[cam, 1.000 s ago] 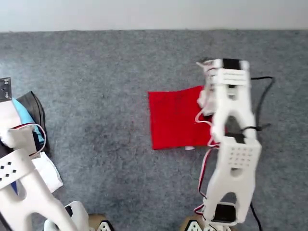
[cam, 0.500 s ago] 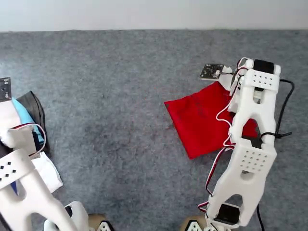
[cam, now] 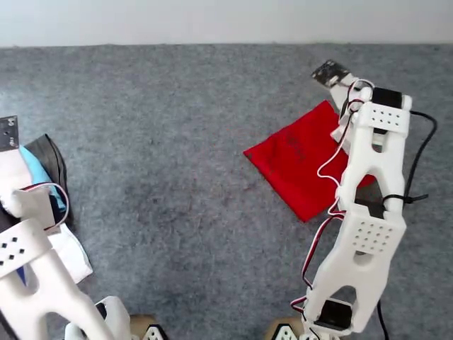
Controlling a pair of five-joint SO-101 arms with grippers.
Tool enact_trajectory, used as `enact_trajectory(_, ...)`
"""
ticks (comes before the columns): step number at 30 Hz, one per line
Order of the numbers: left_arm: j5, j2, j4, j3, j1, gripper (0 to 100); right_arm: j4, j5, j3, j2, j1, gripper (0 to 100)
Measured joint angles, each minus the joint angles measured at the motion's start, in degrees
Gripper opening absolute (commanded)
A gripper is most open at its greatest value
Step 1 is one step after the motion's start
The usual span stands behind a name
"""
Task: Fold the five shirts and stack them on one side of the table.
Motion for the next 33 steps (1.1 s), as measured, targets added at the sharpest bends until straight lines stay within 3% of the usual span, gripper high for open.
enact_trajectory(7,0.0,0.0,0.0,2.5,0.0,1,9.7,-26.5,-4.0,-5.6,-5.2,25.7)
enact_trajectory(18,0.0,0.0,0.0,2.5,0.0,1,20.5,-57.1,-4.2,-7.0,-8.3,26.1)
enact_trajectory(21,0.0,0.0,0.0,2.5,0.0,1,20.6,-65.1,-4.2,-7.1,-8.0,32.4)
enact_trajectory(26,0.0,0.0,0.0,2.5,0.0,1,18.6,-75.3,-4.3,-0.9,-8.4,48.7)
enact_trajectory(33,0.0,0.0,0.0,2.5,0.0,1,11.1,-81.1,-4.3,7.9,-8.2,42.2)
